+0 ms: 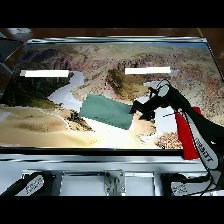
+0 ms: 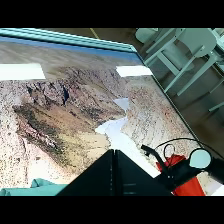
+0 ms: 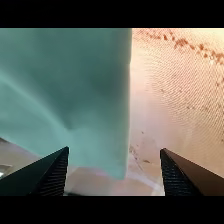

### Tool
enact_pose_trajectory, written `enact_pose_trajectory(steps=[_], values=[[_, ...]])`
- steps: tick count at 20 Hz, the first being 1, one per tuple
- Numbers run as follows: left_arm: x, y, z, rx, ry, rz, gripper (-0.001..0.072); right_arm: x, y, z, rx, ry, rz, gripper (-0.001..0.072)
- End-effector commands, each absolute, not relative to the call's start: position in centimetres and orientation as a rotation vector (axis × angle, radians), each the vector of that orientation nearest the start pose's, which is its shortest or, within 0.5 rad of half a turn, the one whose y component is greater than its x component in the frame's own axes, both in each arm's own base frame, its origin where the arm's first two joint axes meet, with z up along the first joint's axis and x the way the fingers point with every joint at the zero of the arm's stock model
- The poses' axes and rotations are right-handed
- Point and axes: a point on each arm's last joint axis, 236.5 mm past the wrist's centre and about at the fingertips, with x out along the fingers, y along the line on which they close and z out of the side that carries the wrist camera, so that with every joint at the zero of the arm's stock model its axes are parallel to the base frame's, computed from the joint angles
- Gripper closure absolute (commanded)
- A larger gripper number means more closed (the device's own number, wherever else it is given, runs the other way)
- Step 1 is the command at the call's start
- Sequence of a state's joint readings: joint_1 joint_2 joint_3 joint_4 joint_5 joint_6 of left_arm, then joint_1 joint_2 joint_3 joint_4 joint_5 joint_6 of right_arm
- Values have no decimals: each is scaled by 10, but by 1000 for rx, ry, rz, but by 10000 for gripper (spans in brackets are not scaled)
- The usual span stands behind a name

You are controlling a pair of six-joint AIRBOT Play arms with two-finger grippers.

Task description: Fold the shirts.

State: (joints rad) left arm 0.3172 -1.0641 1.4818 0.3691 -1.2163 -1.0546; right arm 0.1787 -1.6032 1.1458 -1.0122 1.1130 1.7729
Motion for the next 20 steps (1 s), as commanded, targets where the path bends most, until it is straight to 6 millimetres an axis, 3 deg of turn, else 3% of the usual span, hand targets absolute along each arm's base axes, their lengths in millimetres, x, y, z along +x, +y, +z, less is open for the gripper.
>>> enact_pose_trajectory(steps=[1,4,6,7,8,9,11,13,15,17,18,20], values=[[388,-90,346,-436,361,-709,674,350,197,-108,611,1661,204,18],[388,-90,346,-436,361,-709,673,360,211,-115,596,1603,212,37],[388,-90,346,-436,361,-709,673,371,219,-109,614,1554,242,455],[388,-90,346,-436,361,-709,673,377,224,-102,610,1526,293,545],[388,-90,346,-436,361,-709,673,385,228,-91,578,1486,353,552],[388,-90,346,-436,361,-709,673,394,233,-75,541,1434,416,652],[388,-90,346,-436,361,-708,673,416,236,-29,460,1296,506,653],[388,-90,346,-436,361,-709,673,442,227,30,438,1145,531,654],[388,-90,345,-436,363,-710,673,461,203,91,452,1015,522,654],[385,-93,343,-432,376,-723,673,472,161,139,488,927,471,654],[382,-95,341,-430,389,-735,674,475,133,155,516,897,420,654],[375,-103,337,-424,417,-767,673,474,71,170,565,879,279,654]])
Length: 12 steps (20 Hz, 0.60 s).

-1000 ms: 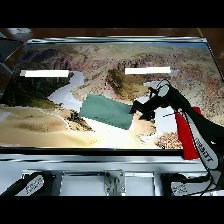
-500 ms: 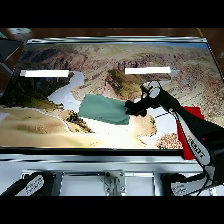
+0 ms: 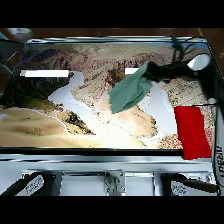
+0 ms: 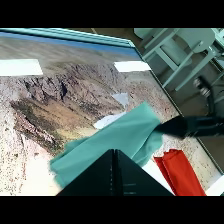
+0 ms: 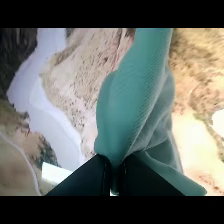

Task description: Fold the shirts.

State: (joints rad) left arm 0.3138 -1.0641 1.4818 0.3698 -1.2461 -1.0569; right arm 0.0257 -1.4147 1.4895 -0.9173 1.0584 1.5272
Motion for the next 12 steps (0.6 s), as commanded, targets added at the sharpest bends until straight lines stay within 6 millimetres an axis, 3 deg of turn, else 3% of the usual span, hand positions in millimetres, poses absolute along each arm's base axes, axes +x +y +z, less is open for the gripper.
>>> enact_pose_trajectory(steps=[1,6,9,12], values=[[373,-107,336,-420,427,-781,673,471,42,173,585,872,215,654],[367,-120,335,-412,442,-819,674,441,-92,169,700,855,-73,654],[364,-125,334,-408,452,-837,673,423,-147,167,768,821,-192,654],[364,-127,334,-407,453,-841,673,398,-175,160,819,852,-254,654]])
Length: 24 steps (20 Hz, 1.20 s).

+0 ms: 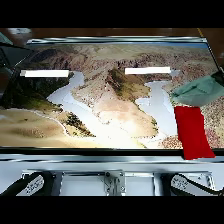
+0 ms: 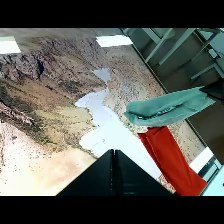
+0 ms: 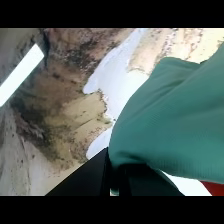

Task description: Fold the shirts.

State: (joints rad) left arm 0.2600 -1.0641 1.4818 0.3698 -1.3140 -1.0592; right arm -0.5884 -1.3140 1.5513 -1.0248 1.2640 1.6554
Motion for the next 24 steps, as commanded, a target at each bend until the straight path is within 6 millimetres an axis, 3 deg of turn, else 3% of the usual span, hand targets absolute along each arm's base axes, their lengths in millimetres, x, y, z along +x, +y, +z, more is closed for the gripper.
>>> enact_pose_trajectory(steps=[1,6,9,12,18,22,24], values=[[364,-127,334,-407,453,-841,673,387,-177,156,834,883,-263,654],[364,-126,334,-407,452,-840,673,338,-167,143,854,1067,-276,654],[364,-126,334,-406,453,-841,673,295,-161,130,823,1247,-327,654],[364,-126,334,-406,453,-841,673,248,-170,120,776,1411,-460,654],[363,-127,333,-401,453,-843,673,228,-175,125,774,1399,-585,654],[363,-127,333,-400,452,-843,673,200,-157,92,811,1518,-600,654],[363,-127,333,-388,446,-846,673,175,-150,71,809,1603,-640,654]])
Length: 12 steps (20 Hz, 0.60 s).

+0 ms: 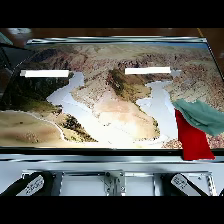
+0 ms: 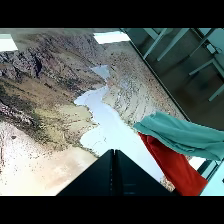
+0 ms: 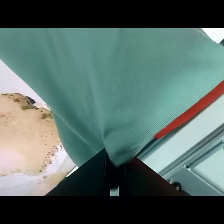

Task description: Fold the shirts.

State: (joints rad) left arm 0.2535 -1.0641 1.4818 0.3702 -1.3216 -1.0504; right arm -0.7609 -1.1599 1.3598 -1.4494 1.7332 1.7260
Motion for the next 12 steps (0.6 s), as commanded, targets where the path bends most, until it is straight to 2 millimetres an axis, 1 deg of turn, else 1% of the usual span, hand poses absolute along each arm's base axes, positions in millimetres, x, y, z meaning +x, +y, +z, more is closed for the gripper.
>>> enact_pose_trajectory(steps=[1,3,4,6,8,9,11,12], values=[[363,-127,333,-388,446,-846,673,160,-151,62,793,1650,-680,654],[363,-127,333,-389,446,-846,673,134,-150,47,764,1733,-743,654],[363,-127,333,-388,446,-846,673,124,-147,40,760,1772,-755,654],[363,-127,333,-389,446,-846,673,117,-138,22,777,1815,-736,654],[363,-127,333,-388,446,-846,674,118,-134,5,794,1808,-730,650],[363,-127,333,-388,446,-846,673,119,-133,-1,800,1804,-731,609],[364,-127,333,-389,446,-845,673,113,-133,-7,794,1822,-742,307],[364,-127,333,-389,446,-845,674,108,-136,-7,773,1833,-763,197]])
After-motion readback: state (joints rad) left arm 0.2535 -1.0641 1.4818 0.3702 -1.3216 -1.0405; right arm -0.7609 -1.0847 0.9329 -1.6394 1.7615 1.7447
